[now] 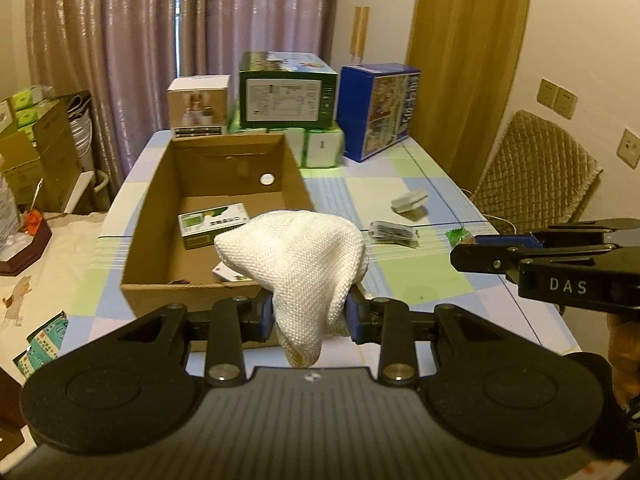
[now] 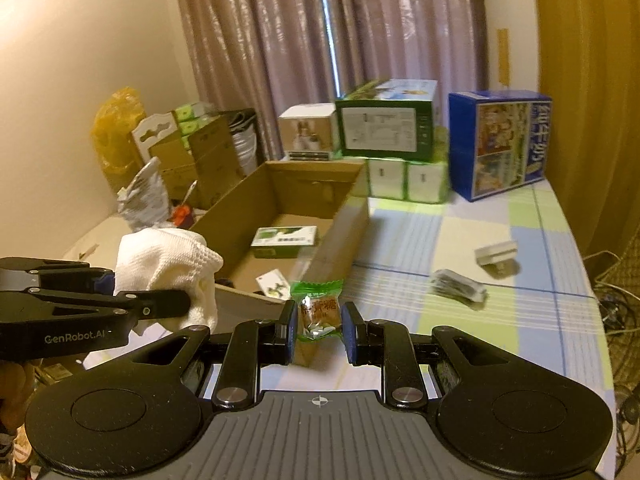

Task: Organize objects
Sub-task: 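Carry the towel and snack packet over the cardboard box with both tools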

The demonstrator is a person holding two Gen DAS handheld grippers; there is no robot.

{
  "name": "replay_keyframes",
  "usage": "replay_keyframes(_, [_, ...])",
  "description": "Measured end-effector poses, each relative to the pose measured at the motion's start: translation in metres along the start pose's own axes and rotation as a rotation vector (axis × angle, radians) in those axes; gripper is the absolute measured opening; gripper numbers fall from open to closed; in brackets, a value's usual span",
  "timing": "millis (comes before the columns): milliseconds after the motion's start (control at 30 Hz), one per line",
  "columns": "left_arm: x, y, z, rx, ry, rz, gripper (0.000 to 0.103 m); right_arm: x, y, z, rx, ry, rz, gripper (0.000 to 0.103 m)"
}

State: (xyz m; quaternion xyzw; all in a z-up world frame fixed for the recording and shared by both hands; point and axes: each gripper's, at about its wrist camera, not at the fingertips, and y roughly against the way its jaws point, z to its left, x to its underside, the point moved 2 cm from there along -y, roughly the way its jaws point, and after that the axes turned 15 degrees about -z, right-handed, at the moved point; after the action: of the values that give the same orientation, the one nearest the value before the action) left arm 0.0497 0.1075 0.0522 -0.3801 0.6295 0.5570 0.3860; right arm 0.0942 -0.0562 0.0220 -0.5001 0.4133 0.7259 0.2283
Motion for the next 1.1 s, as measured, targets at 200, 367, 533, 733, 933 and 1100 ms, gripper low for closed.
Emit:
replay_keyframes(200, [0.000,0.004,0.013,-0.018,0.015,-0.004,0.029,-0.001,-0.011,0.011,-0.017,0.013,0.009,0.020])
replay_keyframes(367, [0.002,0.001,0.022,-0.024,0.022,0.000,0.029,-0.001,-0.018,0.014,-0.020,0.014,0.015,0.020])
replay_keyframes(533, [0.002,-0.002,0.035,-0.038,0.015,-0.001,0.029,-0.001,-0.029,0.015,-0.025,0.013,0.027,0.020])
replay_keyframes(733, [-0.007,-0.012,0.057,-0.070,-0.003,-0.002,0.029,-0.004,-0.049,0.021,-0.041,0.014,0.030,0.020])
replay_keyframes(933, [-0.023,-0.031,0.080,-0.095,-0.010,-0.010,0.029,-0.014,-0.081,0.025,-0.056,0.016,0.033,0.020])
replay_keyframes(1100, [-0.034,-0.056,0.096,-0.106,-0.026,-0.004,0.029,-0.020,-0.109,0.024,-0.058,0.001,0.038,0.020])
